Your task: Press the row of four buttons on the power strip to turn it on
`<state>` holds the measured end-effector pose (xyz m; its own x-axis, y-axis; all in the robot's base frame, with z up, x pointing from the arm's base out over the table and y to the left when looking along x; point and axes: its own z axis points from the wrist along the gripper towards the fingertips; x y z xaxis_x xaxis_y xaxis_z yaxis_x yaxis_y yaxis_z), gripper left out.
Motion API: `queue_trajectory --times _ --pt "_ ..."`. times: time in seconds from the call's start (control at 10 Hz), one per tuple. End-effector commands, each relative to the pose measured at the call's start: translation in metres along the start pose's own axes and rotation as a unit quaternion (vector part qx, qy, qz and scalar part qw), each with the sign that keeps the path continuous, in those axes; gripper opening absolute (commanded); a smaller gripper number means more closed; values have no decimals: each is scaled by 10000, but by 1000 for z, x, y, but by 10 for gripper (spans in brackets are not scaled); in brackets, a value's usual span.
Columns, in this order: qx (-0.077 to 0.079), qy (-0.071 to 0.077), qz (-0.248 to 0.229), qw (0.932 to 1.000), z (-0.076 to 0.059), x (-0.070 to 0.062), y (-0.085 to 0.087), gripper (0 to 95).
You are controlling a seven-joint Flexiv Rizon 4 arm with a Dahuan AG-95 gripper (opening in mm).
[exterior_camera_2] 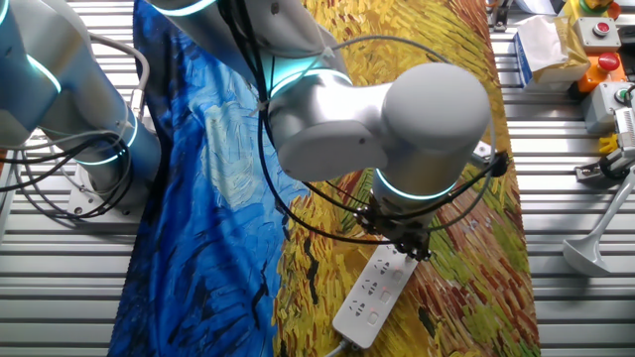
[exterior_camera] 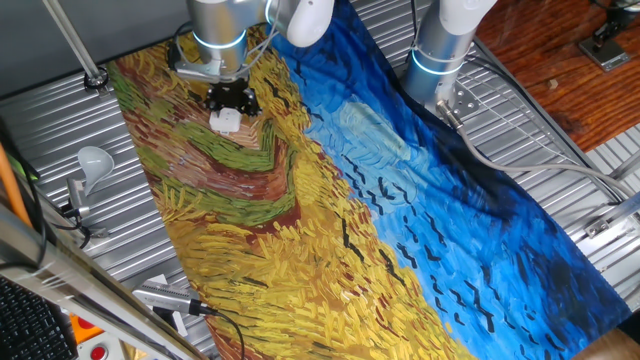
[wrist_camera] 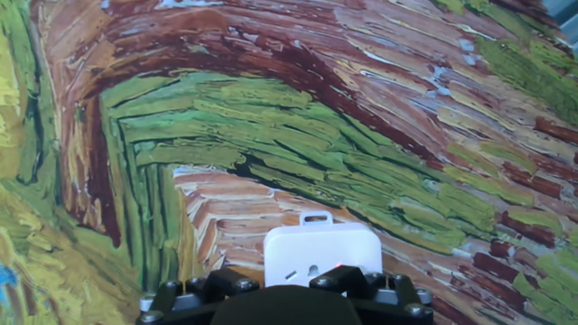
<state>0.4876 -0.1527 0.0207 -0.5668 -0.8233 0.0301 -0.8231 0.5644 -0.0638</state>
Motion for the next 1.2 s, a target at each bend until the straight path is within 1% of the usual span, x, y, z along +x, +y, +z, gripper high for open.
queue_trajectory --times 0.1,0.4,0.9,1.2 --pt "5 7 1 10000 1 0 1 760" --pt "12 12 -22 10000 3 0 0 760" --pt "4 -17 -26 10000 19 0 -3 760" --pt "38 -17 -80 10000 27 0 -4 760"
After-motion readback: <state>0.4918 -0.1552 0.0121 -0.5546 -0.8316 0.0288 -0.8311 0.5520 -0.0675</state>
